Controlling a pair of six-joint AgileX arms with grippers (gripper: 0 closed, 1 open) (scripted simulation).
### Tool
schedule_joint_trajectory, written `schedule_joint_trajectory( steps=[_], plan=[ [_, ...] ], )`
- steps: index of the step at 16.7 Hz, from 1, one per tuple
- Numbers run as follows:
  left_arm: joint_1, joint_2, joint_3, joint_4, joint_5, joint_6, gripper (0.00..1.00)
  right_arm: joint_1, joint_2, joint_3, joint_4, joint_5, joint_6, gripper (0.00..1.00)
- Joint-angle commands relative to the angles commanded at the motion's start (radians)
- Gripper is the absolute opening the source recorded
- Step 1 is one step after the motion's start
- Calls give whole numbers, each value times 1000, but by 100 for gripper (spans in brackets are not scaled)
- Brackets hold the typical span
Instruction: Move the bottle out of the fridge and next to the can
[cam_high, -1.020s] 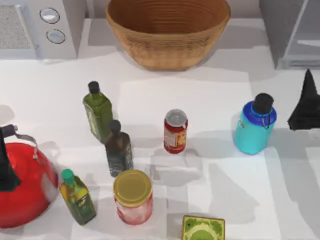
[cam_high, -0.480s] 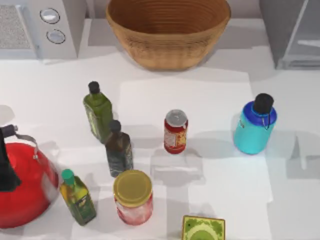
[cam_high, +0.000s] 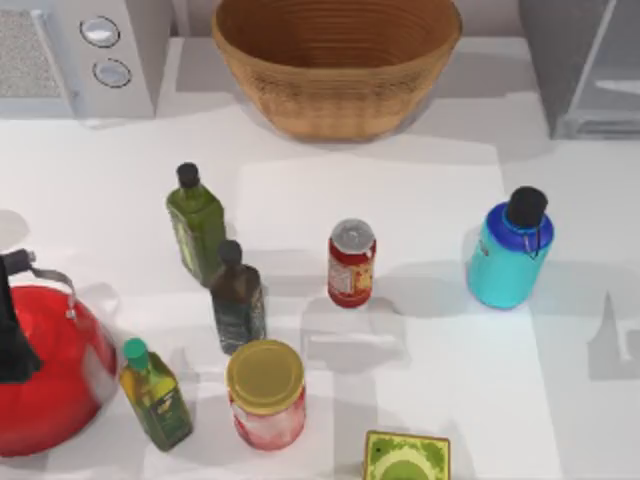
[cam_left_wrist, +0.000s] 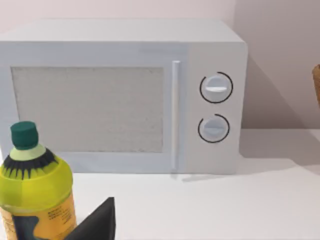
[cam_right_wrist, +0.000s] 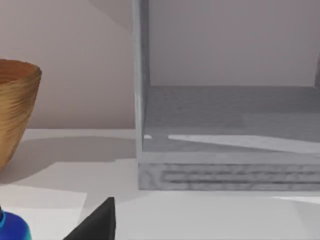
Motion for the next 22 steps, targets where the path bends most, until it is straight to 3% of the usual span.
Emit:
schedule_joint_trajectory(
  steps=[5, 9, 22],
  plan=[
    [0, 0, 0, 0, 0, 0, 100, 2, -7, 13, -10, 2, 0, 100],
    [0, 0, 0, 0, 0, 0, 100, 0, -115, 102, -160, 3, 0, 100],
    [0, 0, 0, 0, 0, 0, 100, -2, -685, 569, -1270, 0, -8, 100]
  ],
)
